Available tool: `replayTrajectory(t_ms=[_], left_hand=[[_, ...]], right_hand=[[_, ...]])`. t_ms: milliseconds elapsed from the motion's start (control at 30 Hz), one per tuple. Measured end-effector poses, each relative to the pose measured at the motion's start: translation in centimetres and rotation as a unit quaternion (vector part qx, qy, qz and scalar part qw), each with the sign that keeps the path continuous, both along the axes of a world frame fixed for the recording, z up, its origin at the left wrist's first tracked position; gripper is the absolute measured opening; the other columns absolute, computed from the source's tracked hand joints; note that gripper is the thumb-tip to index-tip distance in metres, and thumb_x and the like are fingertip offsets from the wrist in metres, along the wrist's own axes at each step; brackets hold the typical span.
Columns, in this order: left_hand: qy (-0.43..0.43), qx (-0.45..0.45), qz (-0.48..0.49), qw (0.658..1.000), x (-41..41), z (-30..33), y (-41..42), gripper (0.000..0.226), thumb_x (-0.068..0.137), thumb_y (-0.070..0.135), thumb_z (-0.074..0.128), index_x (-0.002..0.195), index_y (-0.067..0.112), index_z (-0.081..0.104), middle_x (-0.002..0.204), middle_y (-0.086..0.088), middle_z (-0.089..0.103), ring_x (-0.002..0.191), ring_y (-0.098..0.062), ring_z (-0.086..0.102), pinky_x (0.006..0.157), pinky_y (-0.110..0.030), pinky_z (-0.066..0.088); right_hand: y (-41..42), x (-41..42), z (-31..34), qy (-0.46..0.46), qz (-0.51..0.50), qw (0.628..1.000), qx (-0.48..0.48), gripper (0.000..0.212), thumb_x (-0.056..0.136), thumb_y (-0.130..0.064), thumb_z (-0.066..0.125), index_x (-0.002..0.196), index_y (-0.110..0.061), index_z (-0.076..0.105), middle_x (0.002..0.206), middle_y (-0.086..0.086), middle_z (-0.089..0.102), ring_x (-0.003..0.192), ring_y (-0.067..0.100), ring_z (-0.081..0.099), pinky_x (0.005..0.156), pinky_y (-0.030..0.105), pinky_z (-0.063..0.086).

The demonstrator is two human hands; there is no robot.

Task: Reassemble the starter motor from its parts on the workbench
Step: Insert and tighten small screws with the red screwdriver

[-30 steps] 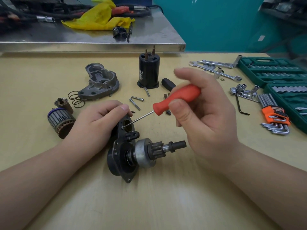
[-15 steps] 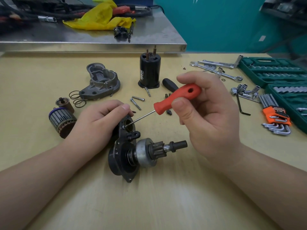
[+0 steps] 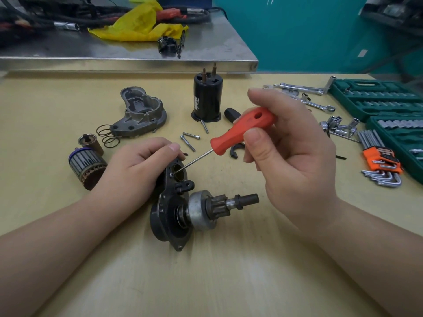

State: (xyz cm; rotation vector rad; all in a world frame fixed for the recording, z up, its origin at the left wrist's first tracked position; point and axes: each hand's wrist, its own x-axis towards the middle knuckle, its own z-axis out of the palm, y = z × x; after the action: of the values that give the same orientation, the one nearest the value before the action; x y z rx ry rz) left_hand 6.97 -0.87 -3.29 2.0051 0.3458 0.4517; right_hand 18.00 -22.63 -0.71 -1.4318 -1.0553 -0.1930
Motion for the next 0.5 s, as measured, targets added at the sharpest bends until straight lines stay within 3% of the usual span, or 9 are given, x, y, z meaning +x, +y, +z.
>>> replayTrajectory(t_ms=[200, 333, 500], left_hand=[[-0.001, 0.000, -0.005, 1.000, -0.10, 0.01, -0.15, 0.028, 0.109, 0.034, 0.060, 0.092, 0.024, 0.080, 0.082, -0.007, 0.071, 0.073, -0.015, 0.064, 0.066, -0.021, 0.047], [-0.010, -0.005, -0.025, 1.000, -0.14, 0.13, -0.33, 0.027, 0.097, 0.046, 0.062, 0.091, 0.028, 0.080, 0.083, -0.003, 0.072, 0.075, -0.008, 0.065, 0.065, -0.014, 0.047], [-0.016, 0.070, -0.074, 0.995, -0.60, 0.00, -0.13, 0.050, 0.095, 0.060, 0.050, 0.098, 0.018, 0.076, 0.084, -0.003, 0.071, 0.083, -0.020, 0.067, 0.074, -0.033, 0.052]], right_hand=[[-0.03, -0.20, 0.03, 0.030, 0.001, 1.000, -0.001, 0.029, 0.105, -0.019, 0.059, 0.134, -0.023, 0.057, 0.111, 0.016, 0.067, 0.082, 0.029, 0.068, 0.069, 0.022, 0.054], [-0.02, -0.08, 0.00, 0.065, 0.027, 0.998, -0.001, 0.029, 0.107, -0.004, 0.054, 0.135, -0.007, 0.055, 0.123, 0.014, 0.068, 0.089, 0.025, 0.072, 0.072, 0.021, 0.055], [-0.07, 0.01, 0.25, 0.077, 0.024, 0.997, -0.001, 0.027, 0.105, -0.003, 0.056, 0.131, -0.008, 0.057, 0.114, 0.013, 0.070, 0.082, 0.024, 0.071, 0.069, 0.021, 0.055]])
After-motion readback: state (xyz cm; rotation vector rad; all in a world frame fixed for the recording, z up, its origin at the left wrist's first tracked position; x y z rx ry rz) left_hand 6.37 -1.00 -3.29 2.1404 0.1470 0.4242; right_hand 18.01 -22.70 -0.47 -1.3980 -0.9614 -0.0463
